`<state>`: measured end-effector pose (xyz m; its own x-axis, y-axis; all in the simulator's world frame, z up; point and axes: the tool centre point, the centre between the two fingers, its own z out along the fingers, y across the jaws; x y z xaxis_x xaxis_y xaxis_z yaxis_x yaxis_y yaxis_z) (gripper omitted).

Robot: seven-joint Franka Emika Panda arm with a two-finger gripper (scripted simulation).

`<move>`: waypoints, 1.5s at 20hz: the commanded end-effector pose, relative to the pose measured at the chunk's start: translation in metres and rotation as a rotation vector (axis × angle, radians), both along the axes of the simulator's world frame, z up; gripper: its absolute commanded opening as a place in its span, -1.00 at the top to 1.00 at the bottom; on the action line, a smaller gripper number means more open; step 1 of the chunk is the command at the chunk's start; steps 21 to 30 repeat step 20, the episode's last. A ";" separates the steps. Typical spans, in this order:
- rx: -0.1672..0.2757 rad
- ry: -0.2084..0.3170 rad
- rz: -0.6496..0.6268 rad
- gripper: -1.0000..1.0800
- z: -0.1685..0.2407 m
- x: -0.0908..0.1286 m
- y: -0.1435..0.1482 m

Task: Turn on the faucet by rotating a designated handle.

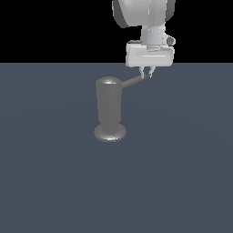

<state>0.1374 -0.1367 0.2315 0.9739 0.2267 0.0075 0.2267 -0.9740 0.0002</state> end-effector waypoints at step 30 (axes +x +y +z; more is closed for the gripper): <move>-0.001 0.007 -0.004 1.00 -0.011 0.042 0.015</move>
